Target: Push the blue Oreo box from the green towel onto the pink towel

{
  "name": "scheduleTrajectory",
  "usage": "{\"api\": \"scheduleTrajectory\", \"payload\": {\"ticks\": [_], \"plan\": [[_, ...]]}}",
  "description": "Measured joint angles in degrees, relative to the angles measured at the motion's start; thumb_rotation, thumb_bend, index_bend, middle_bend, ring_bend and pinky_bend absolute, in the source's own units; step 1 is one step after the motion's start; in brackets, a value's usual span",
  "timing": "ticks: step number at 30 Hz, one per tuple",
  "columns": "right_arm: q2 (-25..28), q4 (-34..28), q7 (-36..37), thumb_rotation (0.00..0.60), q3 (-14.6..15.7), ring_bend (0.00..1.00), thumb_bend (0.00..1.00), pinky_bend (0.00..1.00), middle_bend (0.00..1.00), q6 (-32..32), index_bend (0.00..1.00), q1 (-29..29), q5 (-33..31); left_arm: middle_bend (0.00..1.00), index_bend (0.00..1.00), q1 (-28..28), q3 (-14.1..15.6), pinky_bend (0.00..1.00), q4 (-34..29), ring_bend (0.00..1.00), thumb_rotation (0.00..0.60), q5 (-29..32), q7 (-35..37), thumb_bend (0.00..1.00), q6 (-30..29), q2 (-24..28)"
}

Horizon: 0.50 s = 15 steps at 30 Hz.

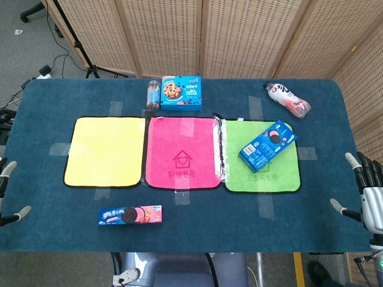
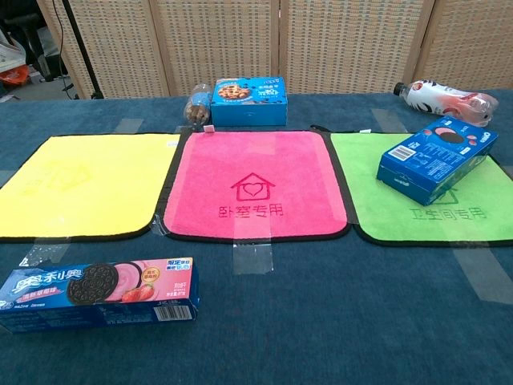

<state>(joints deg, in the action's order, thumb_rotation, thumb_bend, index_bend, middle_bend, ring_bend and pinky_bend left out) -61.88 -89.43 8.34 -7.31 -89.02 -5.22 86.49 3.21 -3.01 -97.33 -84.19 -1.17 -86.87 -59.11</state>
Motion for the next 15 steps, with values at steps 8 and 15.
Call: {"api": "scheduleTrajectory", "payload": {"ticks": [8,15], "plan": [[0.12,-0.40,1.79,0.600,0.43,0.00,0.00,0.00,0.00,0.58,0.00,-0.14,0.53,0.00,0.00,0.01,-0.26,0.00,-0.12,0.00,0.600,0.26,0.19,0.00,-0.10,0.02],[0.45,-0.37,8.02,0.600,0.67,0.00,0.11,0.00,0.00,4.03,0.00,-1.70,0.73,0.00,0.00,0.61,-0.83,0.00,0.18,0.00,0.600,1.59,-1.52,0.00,0.84,-0.66]]}}
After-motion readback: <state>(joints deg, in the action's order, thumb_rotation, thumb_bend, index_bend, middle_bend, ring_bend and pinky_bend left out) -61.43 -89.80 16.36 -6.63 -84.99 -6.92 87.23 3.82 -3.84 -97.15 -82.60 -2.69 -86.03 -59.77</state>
